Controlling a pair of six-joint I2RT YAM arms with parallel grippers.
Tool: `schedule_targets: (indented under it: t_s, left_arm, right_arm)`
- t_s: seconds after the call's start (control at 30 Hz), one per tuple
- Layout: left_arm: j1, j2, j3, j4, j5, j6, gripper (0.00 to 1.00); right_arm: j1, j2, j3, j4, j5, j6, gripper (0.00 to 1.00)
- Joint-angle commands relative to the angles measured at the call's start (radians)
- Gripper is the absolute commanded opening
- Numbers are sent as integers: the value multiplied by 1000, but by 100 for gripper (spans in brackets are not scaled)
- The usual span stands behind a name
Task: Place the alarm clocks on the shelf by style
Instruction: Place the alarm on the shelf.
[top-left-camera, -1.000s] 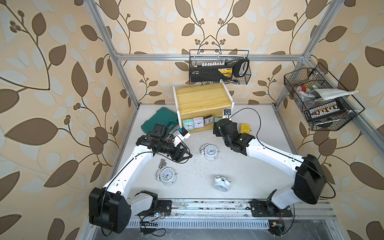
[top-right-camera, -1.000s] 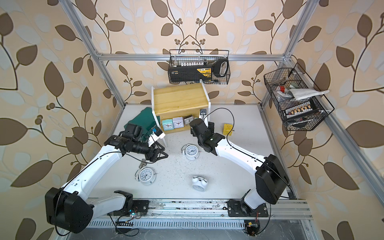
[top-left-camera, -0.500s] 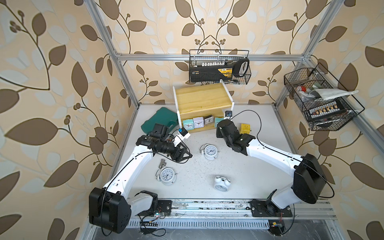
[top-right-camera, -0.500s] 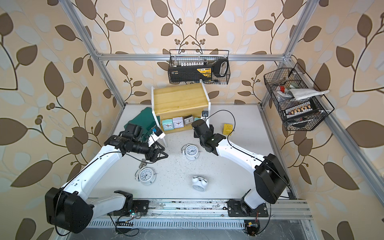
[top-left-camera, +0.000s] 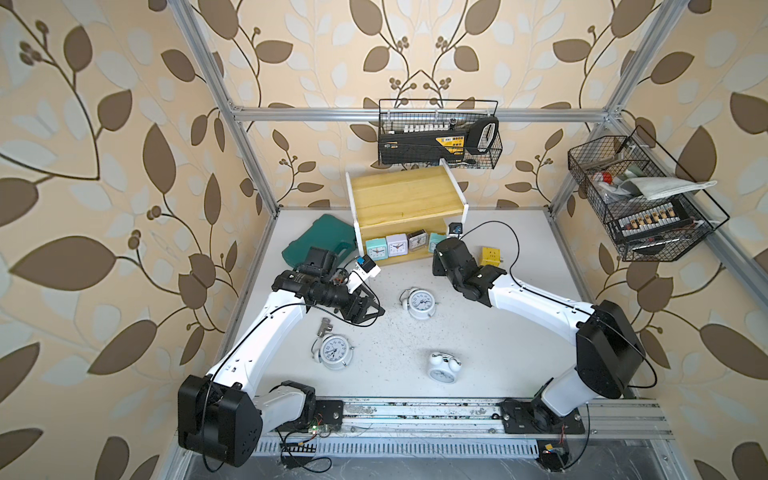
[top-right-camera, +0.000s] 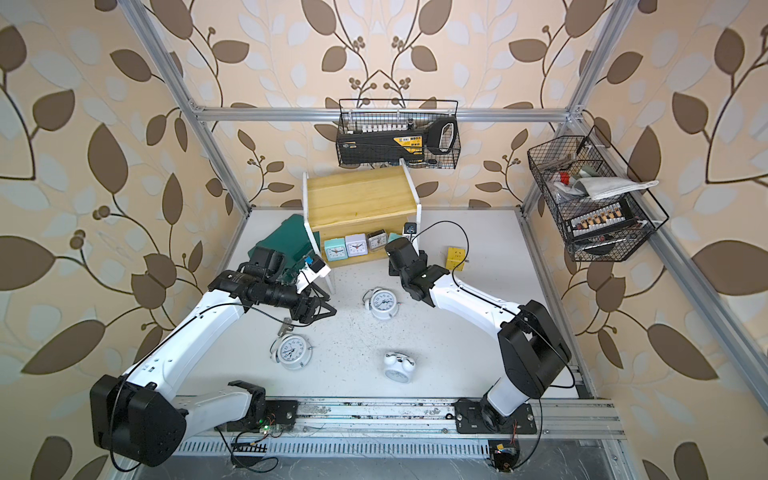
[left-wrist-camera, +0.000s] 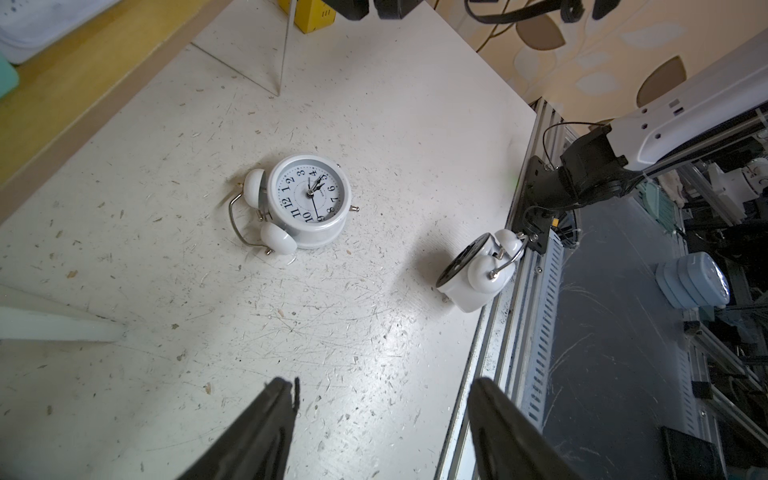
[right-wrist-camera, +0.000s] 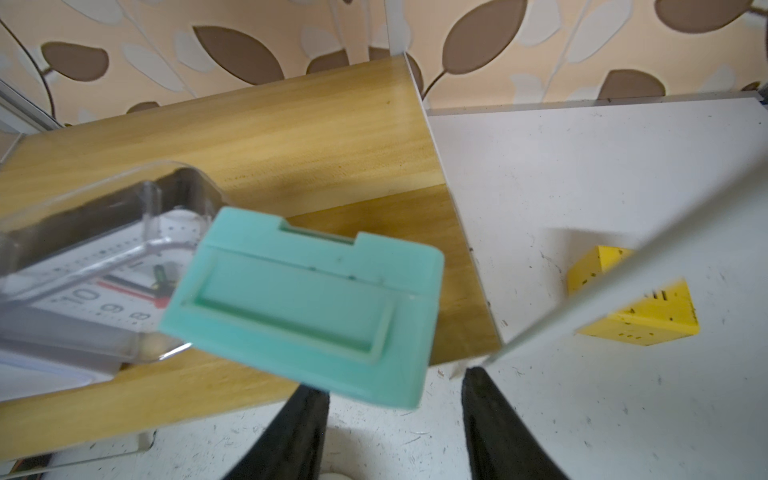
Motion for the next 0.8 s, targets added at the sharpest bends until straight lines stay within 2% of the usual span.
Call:
schedule_targets:
  t_s: [0.0,0.2,0.57,0.77]
  left_arm:
    - [12,-22,-8,-11,36,16,70]
    - [12,-25,-5,-12,34,16,70]
    - [14,-30,-5,-15,33,16,70]
    - [16,-28,-8,-13,36,16,69]
  right_arm:
    - [-10,15,32,12,-1,9,52]
    - [-19,23,39,18,-3,8,51]
    - [-33,55,71,21,-6,4,39]
    - [-41,71,79,24,-10,4,37]
